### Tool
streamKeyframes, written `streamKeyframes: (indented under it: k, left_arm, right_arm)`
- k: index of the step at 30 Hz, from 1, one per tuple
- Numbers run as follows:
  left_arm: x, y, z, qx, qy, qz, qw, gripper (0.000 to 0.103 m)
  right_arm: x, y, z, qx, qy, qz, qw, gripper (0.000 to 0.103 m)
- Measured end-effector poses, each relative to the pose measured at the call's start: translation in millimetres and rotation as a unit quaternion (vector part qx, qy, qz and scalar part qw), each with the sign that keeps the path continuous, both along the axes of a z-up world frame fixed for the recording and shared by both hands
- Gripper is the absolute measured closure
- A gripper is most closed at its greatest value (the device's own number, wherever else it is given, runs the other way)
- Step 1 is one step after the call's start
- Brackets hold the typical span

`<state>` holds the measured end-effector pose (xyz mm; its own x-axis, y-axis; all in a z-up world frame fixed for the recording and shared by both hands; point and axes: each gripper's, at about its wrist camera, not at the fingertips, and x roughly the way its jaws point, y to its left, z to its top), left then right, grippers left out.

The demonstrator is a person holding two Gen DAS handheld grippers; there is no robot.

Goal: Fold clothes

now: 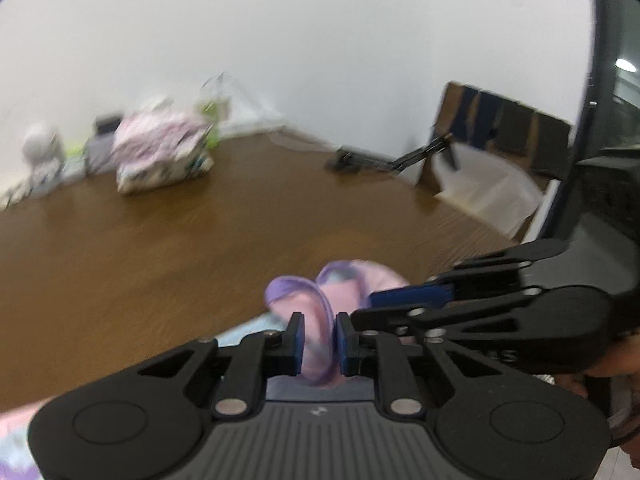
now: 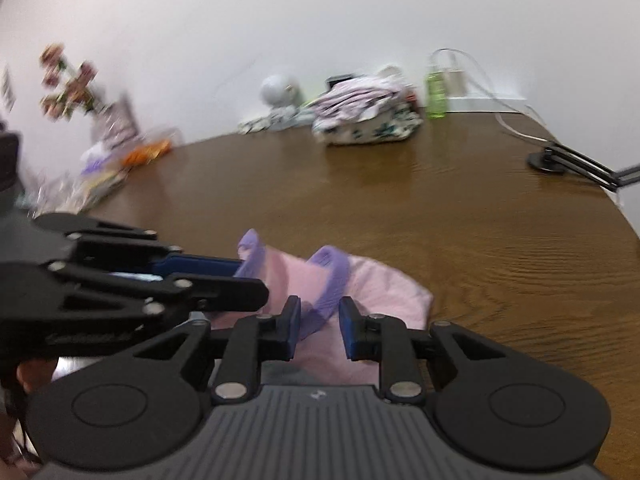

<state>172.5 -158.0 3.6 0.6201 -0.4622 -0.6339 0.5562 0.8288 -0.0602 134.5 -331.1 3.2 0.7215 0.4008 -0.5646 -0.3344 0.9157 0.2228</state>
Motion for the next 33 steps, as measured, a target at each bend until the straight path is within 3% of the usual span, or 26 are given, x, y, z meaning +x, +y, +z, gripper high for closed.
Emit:
streamKeyframes:
  k: [8, 10, 13, 17, 20, 21, 22, 25, 29, 33]
  left_arm:
    - [-0.9, 19.1, -15.8, 0.005, 0.026, 0.021, 0.9994, 0.088]
    - [0.2, 20.1, -13.0, -0.002, 0.030, 0.026, 0.9992, 0.087]
    - [-2.2, 27.1, 4.5, -0.029, 0.011, 0.037, 0.9988, 0.087]
    - [-11.2, 29.1, 33.7, -0.051, -0.046, 0.015, 0.9975, 0.087]
    - [-7.1, 7.7, 33.7, -0.019, -0.064, -0.016, 0.9976, 0.088]
    - [-5.2, -0.1, 32.9, -0.006, -0.069, -0.025, 0.9973, 0.095]
    - [-3.0, -6.7, 29.7, 0.009, -0.071, -0.030, 0.9970, 0.099]
    - [6.5, -16.6, 11.0, 0.054, -0.058, -0.020, 0.9966, 0.099]
    - [11.1, -6.9, -14.7, 0.068, -0.020, -0.006, 0.9974, 0.099]
    - [3.1, 5.2, -18.7, 0.063, -0.023, -0.002, 0.9977, 0.100]
  right_arm:
    - [-3.0, 13.9, -7.7, -0.023, -0.004, 0.045, 0.999, 0.079]
    - [-4.9, 12.5, -5.6, -0.022, -0.007, 0.050, 0.998, 0.071]
    - [-12.7, -3.3, 4.1, 0.023, -0.017, 0.036, 0.999, 0.053]
    - [-24.1, -42.1, 12.6, 0.089, -0.012, -0.021, 0.996, 0.048]
    - [-24.0, -62.0, 5.0, 0.113, 0.020, -0.063, 0.991, 0.049]
    - [-23.3, -65.4, 0.7, 0.119, 0.032, -0.074, 0.990, 0.051]
    - [-22.0, -66.8, -3.4, 0.126, 0.043, -0.079, 0.988, 0.053]
    - [-19.9, -69.1, -14.3, 0.156, 0.066, -0.088, 0.982, 0.054]
    - [-16.4, -71.3, -23.7, 0.192, 0.080, -0.094, 0.974, 0.056]
    - [-14.4, -72.2, -28.1, 0.225, 0.100, -0.097, 0.964, 0.059]
